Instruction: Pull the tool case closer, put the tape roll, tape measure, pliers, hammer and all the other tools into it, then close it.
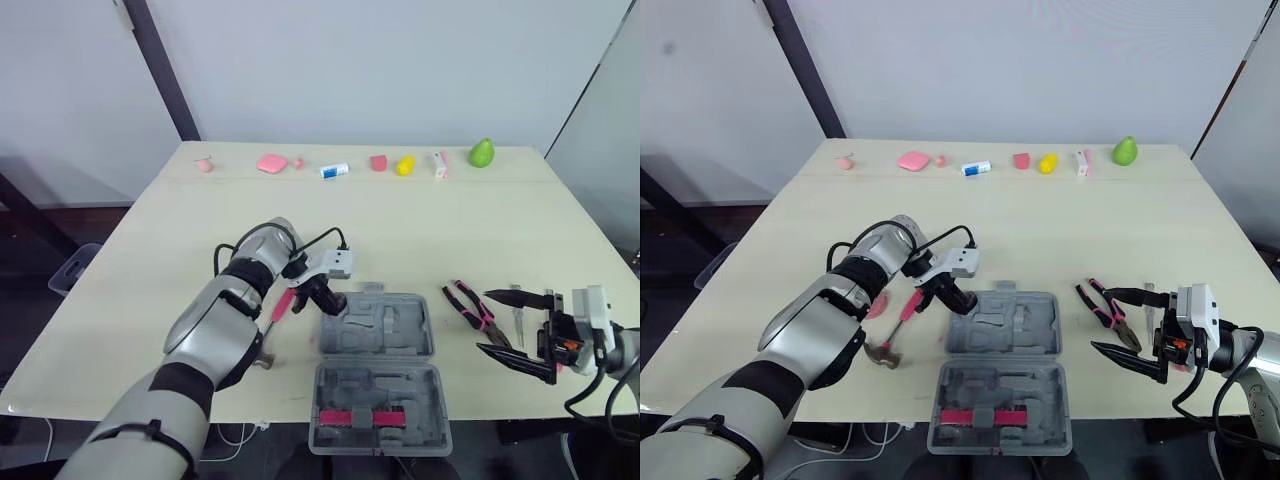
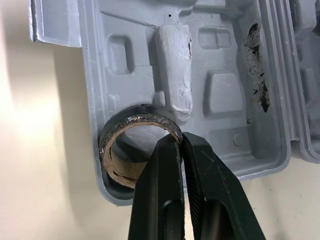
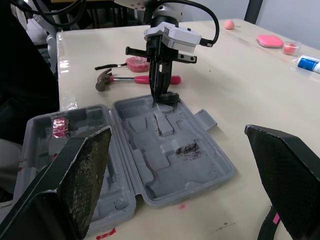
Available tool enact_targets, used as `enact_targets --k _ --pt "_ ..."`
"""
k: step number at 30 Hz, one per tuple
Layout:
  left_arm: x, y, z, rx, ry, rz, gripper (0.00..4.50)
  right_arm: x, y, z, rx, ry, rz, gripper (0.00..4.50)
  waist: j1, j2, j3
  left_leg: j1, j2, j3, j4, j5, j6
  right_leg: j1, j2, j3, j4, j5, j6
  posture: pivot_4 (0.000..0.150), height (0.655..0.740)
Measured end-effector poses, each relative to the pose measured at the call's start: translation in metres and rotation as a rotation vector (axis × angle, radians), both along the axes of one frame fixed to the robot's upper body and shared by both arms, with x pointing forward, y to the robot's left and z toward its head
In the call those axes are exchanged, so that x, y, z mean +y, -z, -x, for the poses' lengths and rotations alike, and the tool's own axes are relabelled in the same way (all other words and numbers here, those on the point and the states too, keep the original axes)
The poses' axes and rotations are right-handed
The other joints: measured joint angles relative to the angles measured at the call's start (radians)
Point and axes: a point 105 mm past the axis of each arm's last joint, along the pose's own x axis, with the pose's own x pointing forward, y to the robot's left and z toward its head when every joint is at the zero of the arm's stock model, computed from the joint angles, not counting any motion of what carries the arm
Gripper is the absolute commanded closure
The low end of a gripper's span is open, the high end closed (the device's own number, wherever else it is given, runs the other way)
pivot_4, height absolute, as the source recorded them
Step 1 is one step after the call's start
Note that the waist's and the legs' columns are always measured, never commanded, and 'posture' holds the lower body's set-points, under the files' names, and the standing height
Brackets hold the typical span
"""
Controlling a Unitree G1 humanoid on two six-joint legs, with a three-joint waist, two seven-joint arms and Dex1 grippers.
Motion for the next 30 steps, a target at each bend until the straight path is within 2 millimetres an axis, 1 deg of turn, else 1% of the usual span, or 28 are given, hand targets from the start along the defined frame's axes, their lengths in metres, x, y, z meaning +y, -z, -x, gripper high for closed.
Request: enact_targets --k 1,2,3,4,5,7,8,9,17,21,23,25,26,28,29,30 --pt "0.0 0.0 0.0 0.001 -0.001 -0.002 2.99 0.0 0.0 0.0 0.0 0.0 0.001 0.0 0.0 0.0 0.0 0.0 0.0 0.0 0.0 0.0 0.0 0.0 0.0 0.0 0.0 0.0 0.0 0.15 0.74" --pt "0.001 0.001 0.0 0.001 -0.002 -0.003 2.46 0.0 0.0 0.0 0.0 0.001 0.002 0.0 0.0 0.0 0.0 0.0 0.0 0.0 0.0 0.0 0.0 0.0 0.0 0.0 0.0 0.0 0.0 0.15 0.74" --pt "0.001 0.001 0.0 0.001 -0.002 -0.003 2.39 0.0 0.0 0.0 0.0 0.001 0.002 0.0 0.0 0.0 0.0 0.0 0.0 0.0 0.0 0.0 0.0 0.0 0.0 0.0 0.0 0.0 0.0 0.15 0.74" --pt "0.001 0.001 0.0 -0.001 0.0 -0.008 2.1 0.0 0.0 0.0 0.0 0.001 0.002 0.0 -0.001 0.0 0.0 0.0 0.0 0.0 0.0 0.0 0.0 0.0 0.0 0.0 0.0 0.0 0.0 0.15 0.74" --pt "0.002 0.001 0.0 -0.002 0.001 -0.009 1.66 0.0 0.0 0.0 0.0 0.002 0.002 0.0 -0.001 0.0 0.0 0.0 0.0 0.0 0.0 0.0 0.0 0.0 0.0 0.0 0.0 0.0 0.0 0.15 0.74" --pt "0.002 0.0 0.0 -0.004 0.003 -0.012 1.02 0.0 0.0 0.0 0.001 0.003 0.003 0.0 -0.001 0.0 0.0 0.0 0.0 0.0 0.0 0.0 0.0 0.0 0.0 0.0 0.0 0.0 0.0 0.15 0.74" --pt "0.002 -0.001 -0.001 -0.004 0.004 -0.012 0.48 0.0 0.001 0.0 0.001 0.003 0.003 0.0 -0.001 0.0 0.0 0.0 0.0 0.0 0.0 0.0 0.0 0.0 0.0 0.0 0.0 0.0 0.0 0.15 0.74" --pt "0.001 -0.002 -0.001 -0.008 0.006 -0.011 0.04 -0.001 0.001 -0.001 0.0 0.004 0.003 0.0 -0.001 0.0 0.0 0.0 0.0 0.0 0.0 0.0 0.0 0.0 0.0 0.0 0.0 0.0 0.0 0.15 0.74" --pt "-0.004 -0.022 -0.006 -0.055 0.017 0.039 0.04 -0.001 0.0 -0.002 -0.013 0.008 0.001 0.0 -0.002 0.0 0.0 0.0 0.0 0.0 0.0 0.0 0.0 0.0 0.0 0.0 0.0 0.0 0.0 0.15 0.74" --pt "0.0 -0.028 -0.006 -0.064 0.017 0.045 0.04 0.0 -0.001 -0.002 -0.021 0.011 -0.004 0.0 -0.002 0.0 0.0 0.0 0.0 -0.001 0.0 0.0 0.0 0.0 0.0 0.0 0.0 0.0 0.0 0.15 0.74" --pt "0.001 -0.032 -0.006 -0.07 0.014 0.082 0.04 0.0 0.0 -0.002 -0.021 0.014 -0.009 0.0 -0.002 0.0 0.0 0.0 0.0 -0.001 0.0 0.0 0.0 0.0 0.0 0.0 0.0 0.0 0.0 0.15 0.74" --pt "-0.002 -0.037 -0.005 -0.069 0.003 0.164 0.04 0.001 0.001 -0.002 -0.023 0.018 -0.019 0.0 -0.002 0.0 0.0 0.0 0.0 -0.001 0.0 0.0 0.0 0.0 0.0 0.0 0.0 0.0 0.0 0.15 0.74" --pt "-0.003 -0.037 -0.003 -0.062 -0.008 0.226 0.04 0.001 0.001 -0.003 -0.024 0.024 -0.023 0.0 -0.002 0.0 0.0 0.0 0.0 -0.001 0.0 0.0 0.0 0.0 0.0 0.0 0.0 0.0 0.0 0.15 0.74" --pt "-0.002 -0.034 -0.002 -0.049 -0.025 0.281 0.04 0.0 0.001 -0.004 -0.026 0.032 -0.026 0.0 -0.002 0.0 0.0 0.0 0.0 -0.001 0.0 0.0 0.0 0.0 0.0 0.0 0.0 0.0 0.0 0.15 0.74" --pt "0.0 -0.032 0.0 -0.034 -0.052 0.352 0.26 0.001 0.001 -0.004 -0.027 0.038 -0.032 0.0 -0.002 0.0 0.0 0.0 0.0 -0.001 0.0 0.0 0.0 0.0 0.0 0.0 0.0 0.0 0.0 0.15 0.74" --pt "0.002 -0.03 0.001 -0.029 -0.061 0.365 0.55 0.001 0.001 -0.004 -0.027 0.04 -0.034 0.0 -0.002 0.0 0.0 0.0 0.0 -0.001 0.0 0.0 0.0 0.0 0.0 0.0 0.0 0.0 0.0 0.15 0.74"
